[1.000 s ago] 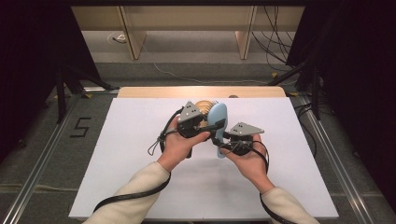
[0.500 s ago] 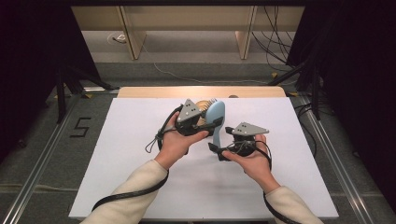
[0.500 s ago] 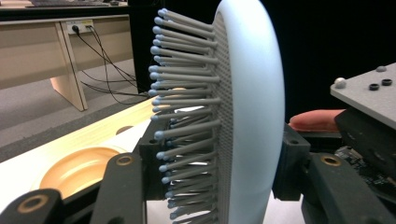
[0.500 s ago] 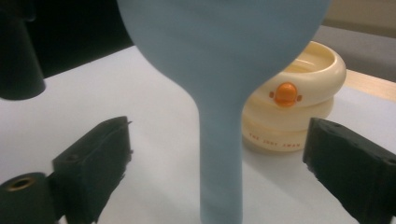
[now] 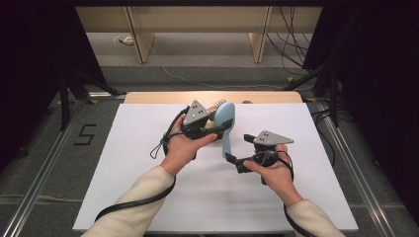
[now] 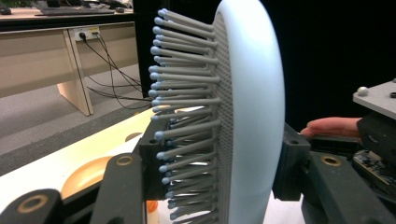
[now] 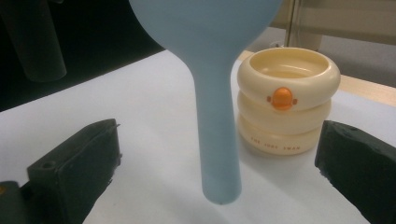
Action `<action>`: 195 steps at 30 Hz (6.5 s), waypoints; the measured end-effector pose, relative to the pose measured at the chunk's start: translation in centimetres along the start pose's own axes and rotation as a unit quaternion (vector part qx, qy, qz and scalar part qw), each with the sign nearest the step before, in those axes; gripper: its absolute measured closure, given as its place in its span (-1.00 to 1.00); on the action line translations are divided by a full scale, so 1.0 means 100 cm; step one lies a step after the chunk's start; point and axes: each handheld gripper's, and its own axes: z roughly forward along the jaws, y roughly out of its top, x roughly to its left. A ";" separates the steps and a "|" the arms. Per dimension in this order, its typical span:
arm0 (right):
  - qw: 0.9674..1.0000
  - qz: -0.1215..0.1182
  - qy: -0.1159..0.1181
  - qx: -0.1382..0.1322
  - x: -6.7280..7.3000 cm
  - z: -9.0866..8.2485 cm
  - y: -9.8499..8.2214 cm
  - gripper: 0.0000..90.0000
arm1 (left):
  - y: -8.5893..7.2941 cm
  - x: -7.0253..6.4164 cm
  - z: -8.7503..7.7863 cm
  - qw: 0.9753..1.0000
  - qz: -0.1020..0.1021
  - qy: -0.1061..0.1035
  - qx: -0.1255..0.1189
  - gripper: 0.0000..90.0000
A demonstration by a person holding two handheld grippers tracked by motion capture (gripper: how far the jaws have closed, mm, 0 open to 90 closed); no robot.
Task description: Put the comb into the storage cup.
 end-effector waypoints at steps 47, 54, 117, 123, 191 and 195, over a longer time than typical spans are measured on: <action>0.998 0.033 -0.038 -0.030 -0.021 -0.052 -0.026 -0.98 | 0.019 0.025 0.005 1.000 0.017 0.017 -0.006 0.10; 0.998 0.034 -0.041 -0.031 -0.022 -0.055 -0.028 -0.98 | 0.025 0.027 0.005 1.000 0.018 0.017 -0.013 0.10; 0.997 0.048 -0.047 -0.030 -0.023 -0.064 -0.039 -0.98 | 0.053 0.041 0.008 0.999 0.030 0.030 -0.030 0.10; 0.997 0.049 -0.047 -0.029 -0.024 -0.065 -0.039 -0.98 | 0.057 0.041 0.007 0.999 0.030 0.030 -0.033 0.10; 0.998 0.047 -0.043 -0.028 -0.023 -0.063 -0.041 -0.98 | 0.072 0.057 0.016 0.996 0.043 0.057 -0.044 0.09; 0.998 0.047 -0.045 -0.026 -0.023 -0.062 -0.042 -0.98 | 0.072 0.058 0.018 0.997 0.043 0.057 -0.042 0.09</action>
